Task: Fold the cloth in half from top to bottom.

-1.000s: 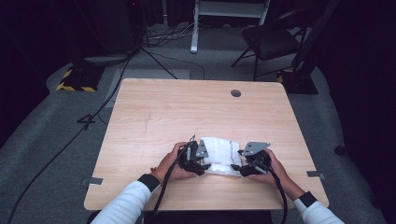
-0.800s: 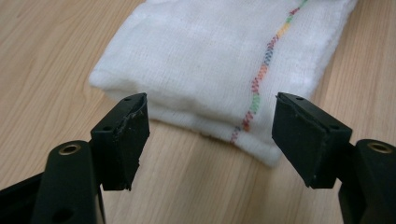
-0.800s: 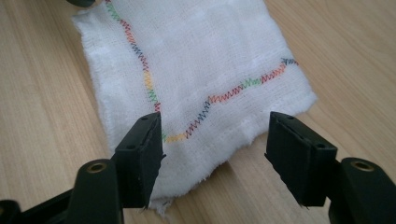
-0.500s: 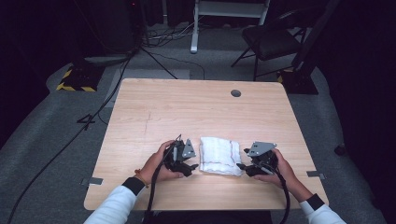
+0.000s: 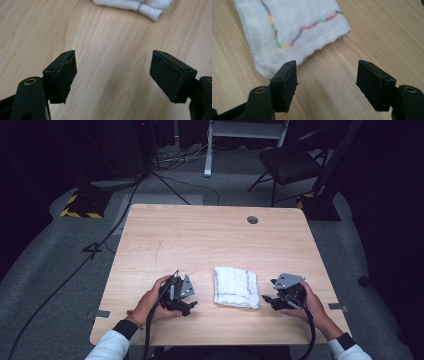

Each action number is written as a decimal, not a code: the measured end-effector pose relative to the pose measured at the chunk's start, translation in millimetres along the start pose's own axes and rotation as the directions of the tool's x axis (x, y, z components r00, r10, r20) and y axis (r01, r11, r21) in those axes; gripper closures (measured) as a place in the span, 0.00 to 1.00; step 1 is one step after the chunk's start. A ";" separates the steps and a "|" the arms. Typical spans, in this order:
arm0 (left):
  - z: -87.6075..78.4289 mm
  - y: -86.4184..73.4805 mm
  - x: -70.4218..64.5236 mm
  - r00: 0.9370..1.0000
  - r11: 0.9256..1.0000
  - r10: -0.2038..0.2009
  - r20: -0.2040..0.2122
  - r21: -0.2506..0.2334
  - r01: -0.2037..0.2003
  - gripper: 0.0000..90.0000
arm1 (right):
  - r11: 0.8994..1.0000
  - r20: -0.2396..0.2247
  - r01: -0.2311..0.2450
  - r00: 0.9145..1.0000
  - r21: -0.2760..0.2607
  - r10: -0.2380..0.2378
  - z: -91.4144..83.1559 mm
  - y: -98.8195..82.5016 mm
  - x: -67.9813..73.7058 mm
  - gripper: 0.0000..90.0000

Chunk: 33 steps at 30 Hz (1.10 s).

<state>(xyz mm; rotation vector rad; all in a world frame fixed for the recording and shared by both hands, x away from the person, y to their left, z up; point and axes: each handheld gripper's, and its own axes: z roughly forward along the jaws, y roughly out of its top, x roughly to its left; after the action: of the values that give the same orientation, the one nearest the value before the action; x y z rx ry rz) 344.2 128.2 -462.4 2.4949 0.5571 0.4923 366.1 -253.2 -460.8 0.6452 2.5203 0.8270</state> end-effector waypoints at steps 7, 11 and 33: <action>-9.2 -21.7 1.7 0.999 0.999 -0.029 -0.032 0.024 0.030 0.23 | 0.999 0.039 -0.031 0.999 0.019 0.031 -9.2 -20.7 -8.2 0.37; -14.4 -33.4 3.6 0.998 0.998 -0.057 -0.037 0.022 0.058 0.23 | 0.998 0.053 -0.064 0.997 0.023 0.062 -14.9 -33.2 -13.7 0.37; -27.6 -100.1 24.7 0.970 0.973 -0.230 -0.078 -0.025 0.229 0.20 | 0.937 0.054 -0.344 0.936 -0.063 0.347 -43.0 -124.1 -44.4 0.35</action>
<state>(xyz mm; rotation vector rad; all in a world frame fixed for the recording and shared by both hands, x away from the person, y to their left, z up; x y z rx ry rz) 324.4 228.9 -491.6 2.3645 0.8583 0.5062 343.4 -385.1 -497.0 1.1012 2.3509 0.9697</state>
